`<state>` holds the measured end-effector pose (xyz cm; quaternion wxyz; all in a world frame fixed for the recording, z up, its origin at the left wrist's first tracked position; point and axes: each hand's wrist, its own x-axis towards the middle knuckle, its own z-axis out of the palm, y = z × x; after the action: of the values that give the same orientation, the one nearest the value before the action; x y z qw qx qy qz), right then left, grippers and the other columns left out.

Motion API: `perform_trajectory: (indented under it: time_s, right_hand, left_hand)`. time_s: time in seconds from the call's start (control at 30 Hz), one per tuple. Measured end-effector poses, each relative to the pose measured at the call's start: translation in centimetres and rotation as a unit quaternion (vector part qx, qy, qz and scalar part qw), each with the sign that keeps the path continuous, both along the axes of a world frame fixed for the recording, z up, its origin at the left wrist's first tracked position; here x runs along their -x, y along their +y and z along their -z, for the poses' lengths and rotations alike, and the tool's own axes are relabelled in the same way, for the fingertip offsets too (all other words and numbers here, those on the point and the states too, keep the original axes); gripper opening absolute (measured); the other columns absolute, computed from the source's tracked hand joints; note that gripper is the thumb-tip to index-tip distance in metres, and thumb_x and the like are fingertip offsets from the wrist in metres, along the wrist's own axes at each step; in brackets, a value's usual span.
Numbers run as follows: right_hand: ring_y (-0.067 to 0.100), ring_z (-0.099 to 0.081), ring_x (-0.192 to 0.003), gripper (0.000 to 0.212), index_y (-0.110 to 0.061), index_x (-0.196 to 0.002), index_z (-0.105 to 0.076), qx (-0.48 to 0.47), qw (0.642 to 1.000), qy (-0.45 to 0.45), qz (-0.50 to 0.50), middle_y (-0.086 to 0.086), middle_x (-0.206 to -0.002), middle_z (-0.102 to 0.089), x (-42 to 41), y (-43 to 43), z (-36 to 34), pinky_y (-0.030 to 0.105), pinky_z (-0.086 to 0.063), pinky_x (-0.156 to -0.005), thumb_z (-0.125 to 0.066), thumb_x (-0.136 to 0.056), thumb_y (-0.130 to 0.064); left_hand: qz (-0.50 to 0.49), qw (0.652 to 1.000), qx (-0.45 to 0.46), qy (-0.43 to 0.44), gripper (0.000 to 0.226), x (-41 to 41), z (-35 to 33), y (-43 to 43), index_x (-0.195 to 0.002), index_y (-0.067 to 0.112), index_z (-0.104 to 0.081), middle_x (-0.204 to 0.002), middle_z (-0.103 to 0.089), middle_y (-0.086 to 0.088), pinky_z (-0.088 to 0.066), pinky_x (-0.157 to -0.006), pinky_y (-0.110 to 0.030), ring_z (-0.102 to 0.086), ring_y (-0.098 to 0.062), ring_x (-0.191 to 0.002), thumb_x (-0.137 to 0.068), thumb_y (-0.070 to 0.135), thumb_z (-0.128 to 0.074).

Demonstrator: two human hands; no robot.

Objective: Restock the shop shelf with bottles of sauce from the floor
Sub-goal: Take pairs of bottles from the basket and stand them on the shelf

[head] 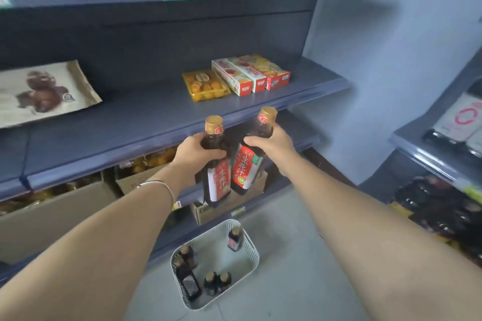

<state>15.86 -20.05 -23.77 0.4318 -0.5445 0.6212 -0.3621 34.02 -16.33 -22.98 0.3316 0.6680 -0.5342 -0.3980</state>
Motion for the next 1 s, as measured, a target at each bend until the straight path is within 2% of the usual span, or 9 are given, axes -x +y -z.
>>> perform_trajectory:
  time_s: [0.1,0.2,0.27,0.33,0.43,0.6,0.73,0.87,1.0]
  right_hand:
    - [0.017,-0.062,-0.098,0.042,-0.021,-0.107,-0.059,0.019,0.997,-0.051,0.046,0.000,-0.109,-0.066,1.3,3.0,-3.9,0.027,-0.045,-0.077,-0.078,-0.072,-0.031]
    - [0.012,-0.061,-0.087,0.034,-0.023,-0.099,-0.056,0.032,0.989,-0.105,0.102,0.000,-0.103,-0.066,3.7,5.8,-7.2,0.025,-0.041,-0.062,-0.077,-0.074,-0.032]
    - [0.018,-0.065,-0.088,0.033,-0.023,-0.097,-0.054,0.042,0.978,-0.142,0.148,0.002,-0.099,-0.067,5.9,7.3,-8.9,0.030,-0.048,-0.066,-0.077,-0.075,-0.032]
    - [0.022,-0.067,-0.090,0.033,-0.024,-0.094,-0.051,0.064,0.962,-0.178,0.194,0.006,-0.100,-0.067,8.6,8.9,-10.5,0.040,-0.055,-0.079,-0.077,-0.075,-0.031]
    - [0.017,-0.064,-0.083,0.034,-0.021,-0.100,-0.047,0.105,0.938,-0.197,0.266,0.004,-0.096,-0.064,13.4,11.6,-12.8,0.033,-0.053,-0.073,-0.072,-0.080,-0.032]
    - [0.025,-0.065,-0.097,0.031,-0.022,-0.102,-0.051,0.171,0.892,-0.183,0.375,0.006,-0.103,-0.066,23.1,16.9,-14.9,0.043,-0.052,-0.092,-0.065,-0.084,-0.042]
    - [0.030,-0.065,-0.098,0.036,-0.021,-0.100,-0.049,0.185,0.847,-0.153,0.473,0.012,-0.108,-0.066,32.0,22.7,-15.5,0.047,-0.051,-0.093,-0.060,-0.084,-0.052]
    - [0.031,-0.066,-0.096,0.033,-0.028,-0.085,-0.049,0.178,0.822,-0.120,0.527,0.014,-0.105,-0.066,40.3,29.5,-15.2,0.051,-0.052,-0.092,-0.064,-0.078,-0.056]
    - [0.030,-0.067,-0.096,0.025,-0.033,-0.083,-0.048,0.175,0.819,-0.079,0.540,0.011,-0.104,-0.067,47.6,35.5,-15.2,0.052,-0.051,-0.092,-0.067,-0.080,-0.048]
  left_hand:
    - [0.005,0.996,0.052,0.066,0.047,1.3,-4.0,1.7,-0.113,0.020,-0.048,-0.109,-0.063,-0.007,-0.051,-0.075,-0.032,-0.063,-0.021,-0.085,-0.075,0.021,-0.075]
    - [0.015,0.986,0.083,0.145,0.050,3.9,-7.5,3.3,-0.118,0.020,-0.043,-0.109,-0.062,-0.010,-0.051,-0.064,-0.030,-0.064,-0.019,-0.077,-0.078,0.024,-0.072]
    - [0.026,0.976,0.096,0.193,0.049,6.4,-9.3,4.2,-0.120,0.019,-0.043,-0.116,-0.060,-0.012,-0.055,-0.079,-0.041,-0.065,-0.025,-0.088,-0.080,0.027,-0.070]
    - [0.043,0.969,0.112,0.215,0.052,9.4,-10.9,5.0,-0.125,0.016,-0.042,-0.122,-0.058,-0.012,-0.050,-0.093,-0.050,-0.063,-0.028,-0.100,-0.082,0.030,-0.067]
    - [0.083,0.959,0.143,0.228,0.045,14.7,-12.7,6.0,-0.123,0.016,-0.041,-0.122,-0.057,-0.012,-0.046,-0.098,-0.052,-0.060,-0.029,-0.107,-0.086,0.035,-0.060]
    - [0.139,0.946,0.170,0.239,0.031,25.0,-14.8,8.5,-0.114,0.015,-0.043,-0.103,-0.058,-0.005,-0.049,-0.093,-0.043,-0.060,-0.024,-0.096,-0.091,0.035,-0.051]
    - [0.226,0.927,0.164,0.251,0.026,33.9,-15.3,11.9,-0.105,0.019,-0.045,-0.101,-0.062,-0.008,-0.053,-0.083,-0.040,-0.064,-0.025,-0.088,-0.090,0.037,-0.053]
    - [0.309,0.908,0.154,0.238,0.033,42.7,-15.3,16.6,-0.114,0.017,-0.044,-0.091,-0.060,0.000,-0.050,-0.066,-0.026,-0.063,-0.013,-0.076,-0.090,0.037,-0.054]
    - [0.362,0.889,0.139,0.245,0.035,49.9,-14.8,20.6,-0.114,0.017,-0.046,-0.097,-0.063,-0.005,-0.053,-0.075,-0.034,-0.065,-0.019,-0.081,-0.088,0.038,-0.057]
